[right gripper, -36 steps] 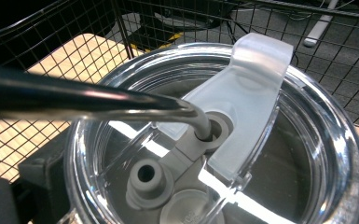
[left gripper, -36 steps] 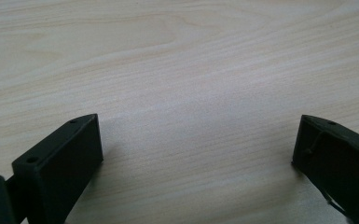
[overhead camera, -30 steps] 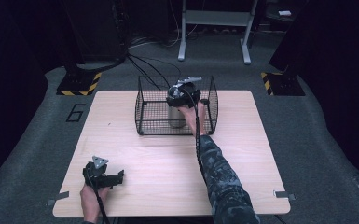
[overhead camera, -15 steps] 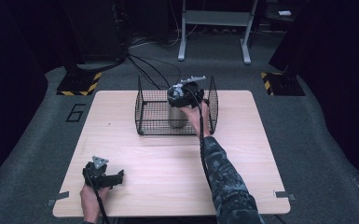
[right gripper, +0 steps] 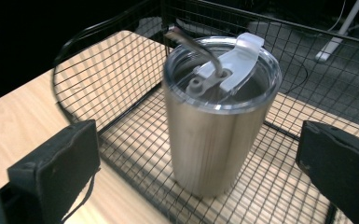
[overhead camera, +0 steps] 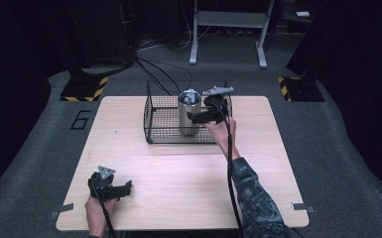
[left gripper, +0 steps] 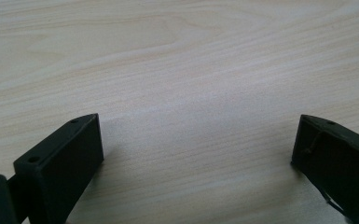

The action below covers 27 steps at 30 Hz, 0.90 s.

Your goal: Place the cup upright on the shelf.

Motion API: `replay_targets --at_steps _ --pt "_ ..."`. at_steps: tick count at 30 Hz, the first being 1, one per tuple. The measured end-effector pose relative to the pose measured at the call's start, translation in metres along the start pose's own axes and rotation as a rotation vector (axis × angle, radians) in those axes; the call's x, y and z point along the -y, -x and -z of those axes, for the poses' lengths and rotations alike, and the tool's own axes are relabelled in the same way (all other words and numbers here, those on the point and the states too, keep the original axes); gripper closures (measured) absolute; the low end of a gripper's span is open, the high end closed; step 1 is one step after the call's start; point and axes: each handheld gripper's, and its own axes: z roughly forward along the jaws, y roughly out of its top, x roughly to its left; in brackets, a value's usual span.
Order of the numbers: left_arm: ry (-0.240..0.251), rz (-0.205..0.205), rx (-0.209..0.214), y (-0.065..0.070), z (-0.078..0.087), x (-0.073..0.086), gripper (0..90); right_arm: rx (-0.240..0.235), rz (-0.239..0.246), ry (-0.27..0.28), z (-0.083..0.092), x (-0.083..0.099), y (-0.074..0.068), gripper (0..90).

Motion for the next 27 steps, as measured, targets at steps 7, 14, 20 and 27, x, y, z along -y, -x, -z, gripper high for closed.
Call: replay_targets --at_steps 7,14,20,27 --pt "-0.006 0.002 0.006 0.000 0.000 0.000 1.6 -0.001 0.025 0.045 0.041 0.031 -0.009 0.0" --pt "-0.006 0.002 0.005 0.000 0.000 0.000 1.6 0.021 0.023 0.027 0.064 0.081 -0.011 0.0" --pt "-0.002 0.005 0.002 0.000 0.000 0.000 1.6 0.036 0.012 -0.005 0.072 0.134 -0.013 0.0" --pt "-0.004 -0.001 0.001 0.000 0.000 0.000 1.6 0.038 -0.063 -0.104 0.070 0.204 -0.009 0.0"
